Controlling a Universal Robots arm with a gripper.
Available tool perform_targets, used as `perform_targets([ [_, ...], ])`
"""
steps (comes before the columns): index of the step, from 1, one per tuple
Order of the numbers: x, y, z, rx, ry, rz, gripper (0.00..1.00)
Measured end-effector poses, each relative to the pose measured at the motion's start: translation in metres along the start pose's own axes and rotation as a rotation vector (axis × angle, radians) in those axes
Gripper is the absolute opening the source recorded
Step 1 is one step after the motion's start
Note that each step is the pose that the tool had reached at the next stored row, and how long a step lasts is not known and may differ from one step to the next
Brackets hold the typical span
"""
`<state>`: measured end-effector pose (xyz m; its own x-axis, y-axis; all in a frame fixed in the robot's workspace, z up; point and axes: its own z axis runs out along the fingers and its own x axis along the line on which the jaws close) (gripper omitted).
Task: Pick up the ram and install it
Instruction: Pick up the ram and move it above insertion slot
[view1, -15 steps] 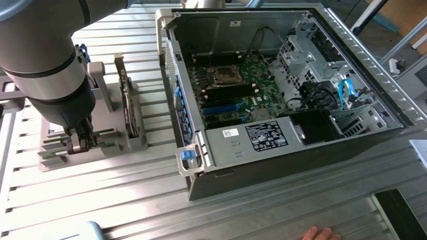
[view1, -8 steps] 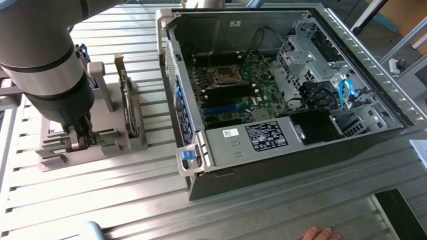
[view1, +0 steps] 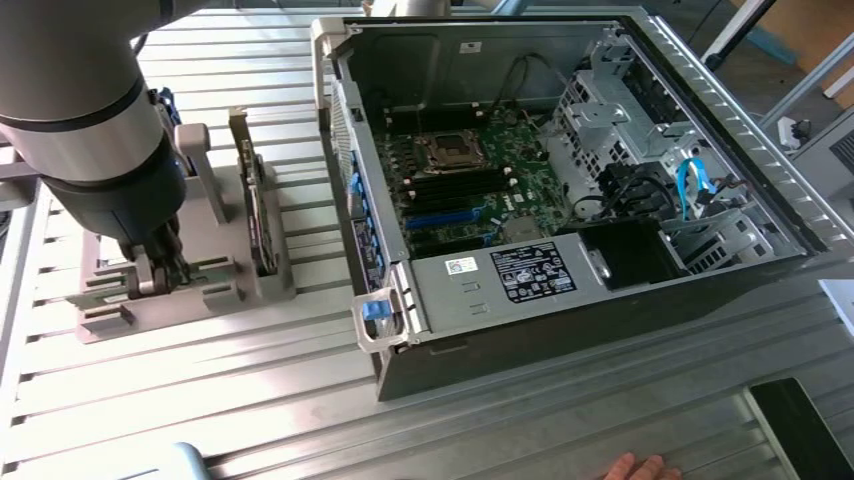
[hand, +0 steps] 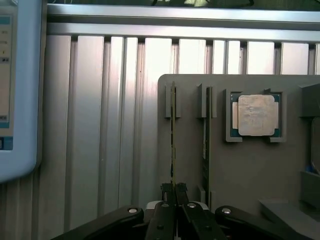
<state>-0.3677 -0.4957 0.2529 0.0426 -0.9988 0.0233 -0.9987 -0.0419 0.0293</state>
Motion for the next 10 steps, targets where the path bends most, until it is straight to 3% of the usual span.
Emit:
perform_targets([
  [10,0.0002,-0.0004,-0.0091,0.0000,0.0000,0.001,0.12],
])
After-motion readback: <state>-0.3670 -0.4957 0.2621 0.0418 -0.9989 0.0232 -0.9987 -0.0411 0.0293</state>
